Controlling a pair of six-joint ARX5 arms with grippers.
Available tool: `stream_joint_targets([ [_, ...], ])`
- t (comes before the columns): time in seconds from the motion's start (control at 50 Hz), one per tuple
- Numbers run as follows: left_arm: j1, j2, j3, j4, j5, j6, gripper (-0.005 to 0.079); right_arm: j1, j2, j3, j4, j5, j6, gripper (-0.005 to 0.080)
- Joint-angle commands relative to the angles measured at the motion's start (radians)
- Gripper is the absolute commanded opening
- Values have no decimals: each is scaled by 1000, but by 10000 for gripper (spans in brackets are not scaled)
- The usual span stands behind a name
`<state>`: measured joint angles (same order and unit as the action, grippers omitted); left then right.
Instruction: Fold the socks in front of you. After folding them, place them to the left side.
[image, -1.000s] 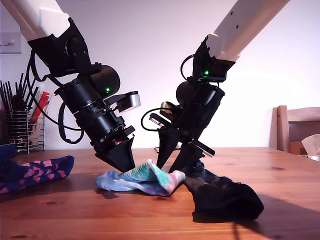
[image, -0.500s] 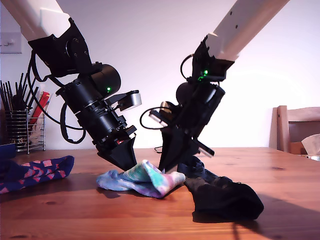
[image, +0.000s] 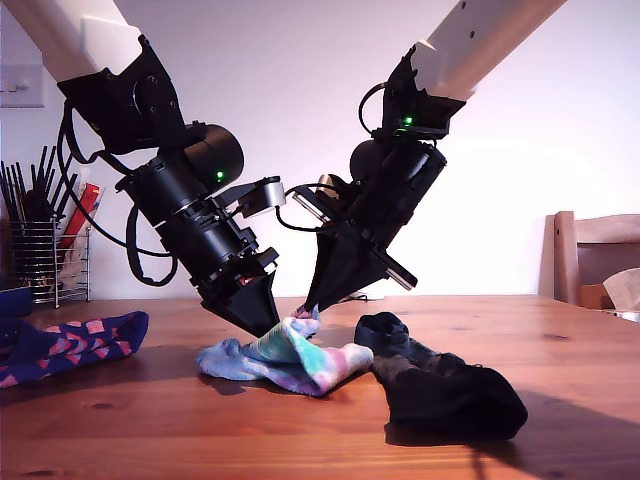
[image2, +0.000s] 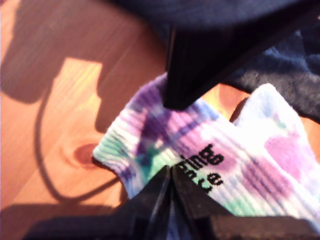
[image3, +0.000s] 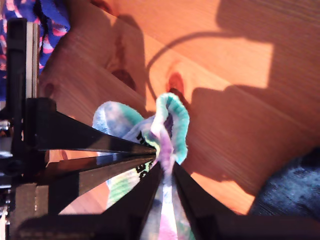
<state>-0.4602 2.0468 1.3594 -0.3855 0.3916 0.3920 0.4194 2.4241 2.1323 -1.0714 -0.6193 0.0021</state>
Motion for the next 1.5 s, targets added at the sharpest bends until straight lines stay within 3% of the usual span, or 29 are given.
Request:
stream_joint_targets([
  [0.0,-6,9,-9,0,0,-3,-19,6,-8,2,1,-9,-2,-13],
  [0.36,16,-76,-9,-52,-36,1,-19,26,-24,2,0,-26,5,-13],
  [0.56,37,-91,-9,-157,-47,25,-19,32,-34,3,-3,-30,9,-13],
  [0.78,52,-91,-12,-239,17,31,-19,32,-47,4,15,-26,9,-13],
  [1.04,35,-82,-50,-178,69,17,-19,32,-47,4,19,-25,9,-13],
  [1.48,30,-52,-51,-227,73,32,-19,30,-61,4,28,-25,10,-13],
])
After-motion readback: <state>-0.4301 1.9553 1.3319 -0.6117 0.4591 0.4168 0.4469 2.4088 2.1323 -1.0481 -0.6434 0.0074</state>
